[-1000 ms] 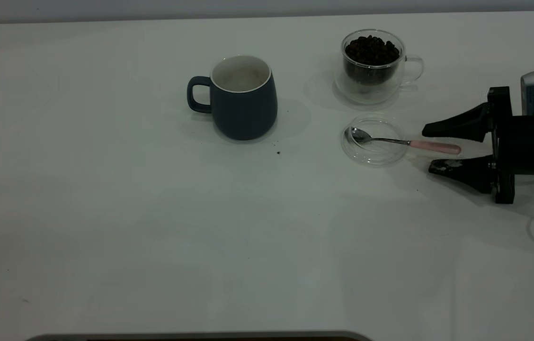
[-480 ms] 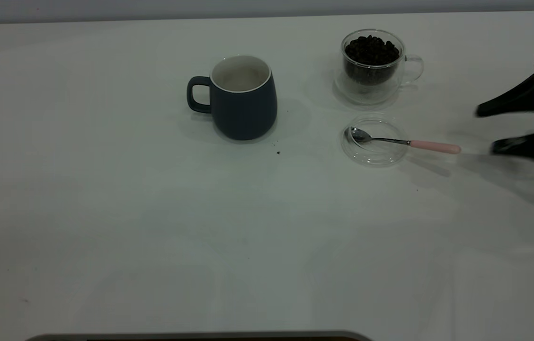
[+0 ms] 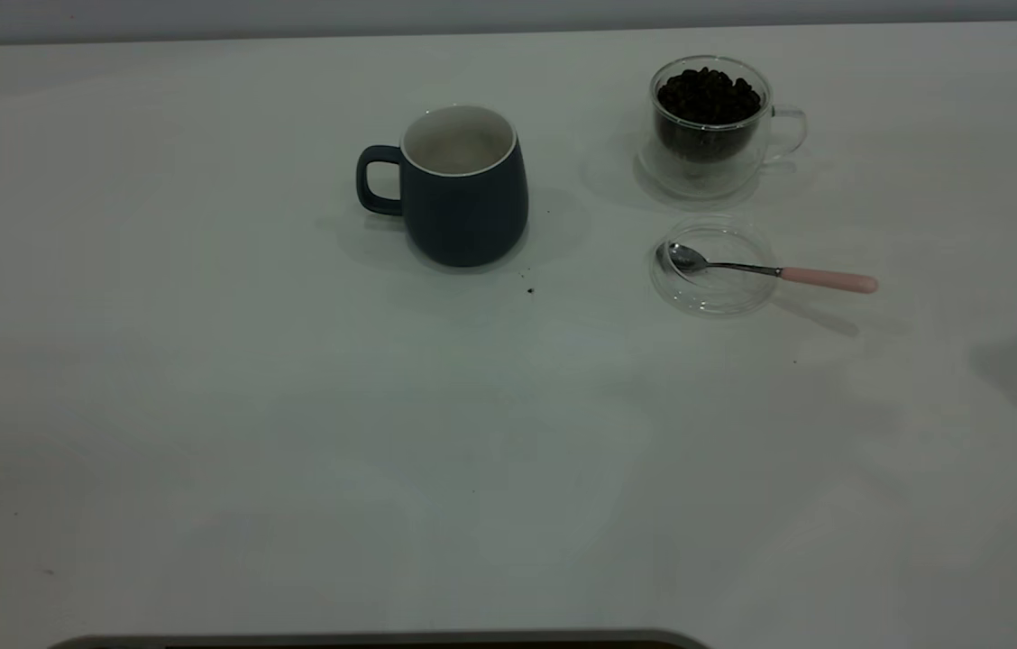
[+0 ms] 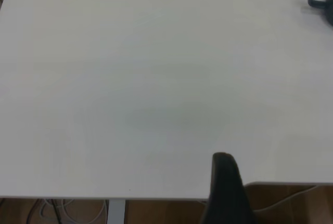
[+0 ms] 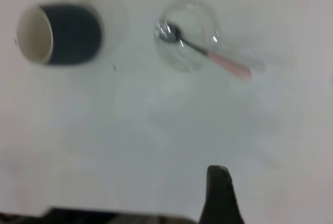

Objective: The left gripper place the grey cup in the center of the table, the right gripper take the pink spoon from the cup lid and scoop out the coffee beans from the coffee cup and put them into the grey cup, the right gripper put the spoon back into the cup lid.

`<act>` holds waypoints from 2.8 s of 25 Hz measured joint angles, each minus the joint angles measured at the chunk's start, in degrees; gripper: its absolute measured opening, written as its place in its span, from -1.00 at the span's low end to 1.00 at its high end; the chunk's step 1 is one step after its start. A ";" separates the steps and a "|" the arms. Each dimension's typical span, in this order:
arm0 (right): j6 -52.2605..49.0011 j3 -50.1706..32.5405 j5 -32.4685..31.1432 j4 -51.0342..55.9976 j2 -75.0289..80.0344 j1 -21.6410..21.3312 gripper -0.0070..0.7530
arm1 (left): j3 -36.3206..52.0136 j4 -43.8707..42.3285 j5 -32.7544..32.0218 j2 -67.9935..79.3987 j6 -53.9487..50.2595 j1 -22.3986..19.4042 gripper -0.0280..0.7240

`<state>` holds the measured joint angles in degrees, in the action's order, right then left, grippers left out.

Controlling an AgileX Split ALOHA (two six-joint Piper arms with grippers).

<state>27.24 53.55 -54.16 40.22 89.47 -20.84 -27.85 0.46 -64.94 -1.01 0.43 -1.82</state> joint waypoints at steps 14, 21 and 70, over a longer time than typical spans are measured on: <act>-6.46 -12.94 -10.54 -16.59 -44.80 0.00 0.55 | 0.00 0.00 0.00 0.00 0.12 0.00 0.58; -4.56 -18.24 -12.03 -19.50 -62.80 5.61 0.55 | 0.00 0.00 0.00 0.00 0.12 0.00 0.58; -26.20 -26.53 -10.79 -41.36 -87.87 20.31 0.55 | 0.00 0.00 0.00 0.00 0.07 0.00 0.58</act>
<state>1.04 27.03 -64.95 -1.13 1.60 -0.52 -27.85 0.46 -64.94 -1.01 0.49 -1.82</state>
